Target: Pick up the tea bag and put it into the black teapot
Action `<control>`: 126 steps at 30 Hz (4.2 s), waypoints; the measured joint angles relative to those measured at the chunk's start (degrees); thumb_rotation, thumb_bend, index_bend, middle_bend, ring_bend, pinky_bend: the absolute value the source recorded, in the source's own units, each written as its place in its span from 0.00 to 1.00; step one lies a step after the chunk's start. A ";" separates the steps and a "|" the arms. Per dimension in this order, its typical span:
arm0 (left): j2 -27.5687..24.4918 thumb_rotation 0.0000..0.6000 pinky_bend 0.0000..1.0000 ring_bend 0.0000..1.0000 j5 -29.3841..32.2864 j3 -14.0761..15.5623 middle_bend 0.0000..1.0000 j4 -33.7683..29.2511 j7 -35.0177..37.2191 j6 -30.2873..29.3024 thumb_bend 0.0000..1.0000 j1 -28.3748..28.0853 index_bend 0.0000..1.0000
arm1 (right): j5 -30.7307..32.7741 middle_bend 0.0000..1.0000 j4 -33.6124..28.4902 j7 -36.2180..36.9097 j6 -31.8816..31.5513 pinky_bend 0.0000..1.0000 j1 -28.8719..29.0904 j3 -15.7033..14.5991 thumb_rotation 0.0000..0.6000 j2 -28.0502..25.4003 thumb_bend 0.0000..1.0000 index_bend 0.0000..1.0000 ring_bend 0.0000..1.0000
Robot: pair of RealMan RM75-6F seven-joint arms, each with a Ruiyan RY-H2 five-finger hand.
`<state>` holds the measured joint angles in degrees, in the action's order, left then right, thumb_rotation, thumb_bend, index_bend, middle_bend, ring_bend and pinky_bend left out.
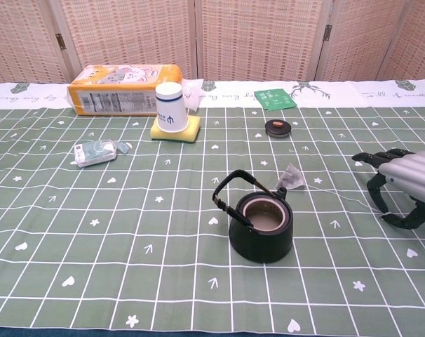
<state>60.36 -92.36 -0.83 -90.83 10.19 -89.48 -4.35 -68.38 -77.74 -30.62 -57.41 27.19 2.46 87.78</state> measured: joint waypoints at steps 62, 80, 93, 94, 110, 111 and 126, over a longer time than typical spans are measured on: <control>-1.44 1.00 0.00 0.00 5.18 -0.96 0.00 0.62 4.33 2.38 0.35 0.48 0.00 | 1.63 0.04 -47.17 -25.86 -14.01 0.00 13.86 13.44 1.00 -13.98 0.43 0.67 0.07; -1.56 1.00 0.00 0.00 5.23 -0.88 0.00 -0.19 2.60 2.39 0.35 0.85 0.00 | 1.17 0.04 -47.02 -26.12 -14.99 0.00 14.83 10.01 1.00 -13.11 0.43 0.67 0.07; -1.94 1.00 0.00 0.00 5.02 -0.95 0.00 -0.31 3.39 2.19 0.35 1.02 0.00 | -0.20 0.04 -45.47 -25.29 -14.16 0.00 14.76 6.40 1.00 -12.08 0.43 0.67 0.08; -1.95 1.00 0.00 0.00 5.07 -0.95 0.00 -0.28 3.44 2.25 0.35 1.02 0.00 | -0.42 0.04 -45.09 -25.01 -14.03 0.00 14.72 6.12 1.00 -11.86 0.43 0.67 0.08; -2.00 1.00 0.00 0.00 4.80 -0.98 0.00 -0.21 3.53 1.99 0.35 1.16 0.00 | -3.43 0.04 -45.17 -25.32 -14.49 0.00 14.32 4.68 1.00 -11.50 0.43 0.67 0.08; -1.98 1.00 0.00 0.00 4.78 -0.97 0.00 -0.20 3.46 1.99 0.35 1.16 0.00 | -3.74 0.04 -45.32 -25.37 -14.61 0.00 14.21 4.56 1.00 -11.59 0.43 0.67 0.08; -1.82 1.00 0.00 0.00 5.28 -1.16 0.00 -0.19 2.89 2.23 0.35 1.17 0.00 | -5.91 0.04 -44.15 -26.61 -14.30 0.00 11.57 0.41 1.00 -11.63 0.43 0.67 0.09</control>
<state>58.53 -87.08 -1.99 -91.02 13.08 -87.24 -3.18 -74.28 -121.89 -57.23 -71.71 38.76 2.87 76.15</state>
